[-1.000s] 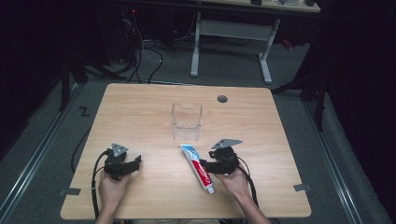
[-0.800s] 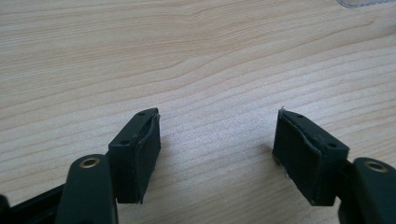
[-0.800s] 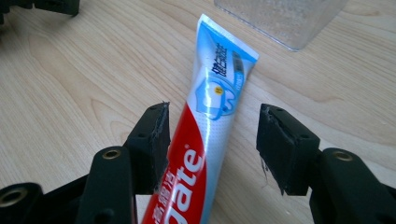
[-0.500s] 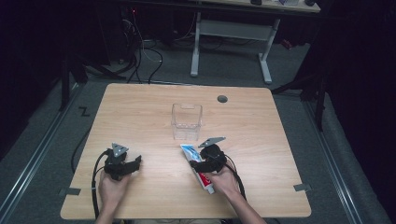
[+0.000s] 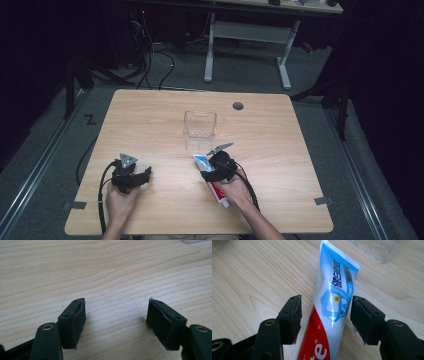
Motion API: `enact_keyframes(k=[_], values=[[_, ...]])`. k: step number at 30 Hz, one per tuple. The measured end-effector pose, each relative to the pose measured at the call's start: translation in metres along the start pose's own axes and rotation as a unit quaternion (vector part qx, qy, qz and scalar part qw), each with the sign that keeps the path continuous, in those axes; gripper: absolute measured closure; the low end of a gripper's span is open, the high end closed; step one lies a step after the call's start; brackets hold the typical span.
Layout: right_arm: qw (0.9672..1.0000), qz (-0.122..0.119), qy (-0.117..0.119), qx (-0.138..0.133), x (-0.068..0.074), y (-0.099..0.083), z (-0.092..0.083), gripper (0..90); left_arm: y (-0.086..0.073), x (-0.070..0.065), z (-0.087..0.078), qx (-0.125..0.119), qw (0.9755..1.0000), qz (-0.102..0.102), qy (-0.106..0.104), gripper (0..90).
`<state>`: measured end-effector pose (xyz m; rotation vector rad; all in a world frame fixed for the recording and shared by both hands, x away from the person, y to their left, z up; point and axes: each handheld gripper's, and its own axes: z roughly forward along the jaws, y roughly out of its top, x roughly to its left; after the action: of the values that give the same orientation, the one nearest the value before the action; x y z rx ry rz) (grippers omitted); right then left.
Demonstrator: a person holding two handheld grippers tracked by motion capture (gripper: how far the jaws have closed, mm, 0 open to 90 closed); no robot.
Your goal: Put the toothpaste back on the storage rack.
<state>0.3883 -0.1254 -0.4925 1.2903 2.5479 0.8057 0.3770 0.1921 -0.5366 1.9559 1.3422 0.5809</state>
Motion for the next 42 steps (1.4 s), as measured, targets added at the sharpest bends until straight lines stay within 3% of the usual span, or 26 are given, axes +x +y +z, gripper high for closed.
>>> enact_keyframes(k=[5, 6, 12, 13, 17, 20, 21, 26, 28, 42], values=[[0.9998, 0.001, -0.004, 0.021, -0.002, 0.001, 0.009, 43.8, 0.000, 0.000, 0.000, 0.000, 1.0000, 0.001, 0.001, 32.1], [0.9993, 0.011, -0.009, 0.036, 0.000, 0.001, 0.013, 44.8, 0.000, 0.000, 0.000, 0.001, 1.0000, 0.001, 0.000, 32.1], [0.9992, -0.006, -0.011, 0.037, 0.001, 0.004, 0.017, 48.0, 0.000, 0.000, 0.000, 0.000, 1.0000, 0.001, 0.001, 32.1], [0.9991, 0.004, -0.014, 0.040, 0.003, 0.003, 0.017, 48.4, 0.000, 0.000, 0.000, 0.000, 1.0000, 0.001, 0.001, 32.1], [0.9988, -0.015, -0.023, 0.041, 0.003, 0.004, 0.018, 49.5, 0.000, 0.000, 0.000, 0.000, 1.0000, 0.001, 0.001, 32.1], [0.9987, -0.018, -0.024, 0.041, 0.003, 0.004, 0.018, 50.2, 0.000, 0.000, 0.000, 0.000, 1.0000, 0.001, 0.001, 32.1], [0.9986, -0.009, -0.027, 0.045, 0.005, 0.003, 0.017, 50.7, 0.000, 0.000, 0.000, 0.000, 1.0000, 0.001, 0.001, 32.1], [0.9988, -0.007, -0.020, 0.044, 0.004, 0.004, 0.017, 55.0, 0.000, -0.001, 0.000, 0.000, 1.0000, 0.001, 0.001, 32.1], [0.9988, -0.020, -0.015, 0.042, 0.002, 0.004, 0.017, 56.9, 0.000, 0.000, 0.000, 0.000, 1.0000, 0.001, 0.001, 32.1], [0.9990, -0.002, 0.009, 0.045, 0.000, 0.005, 0.016, 67.7, 0.000, 0.000, 0.000, 0.000, 1.0000, 0.001, 0.001, 32.1]])
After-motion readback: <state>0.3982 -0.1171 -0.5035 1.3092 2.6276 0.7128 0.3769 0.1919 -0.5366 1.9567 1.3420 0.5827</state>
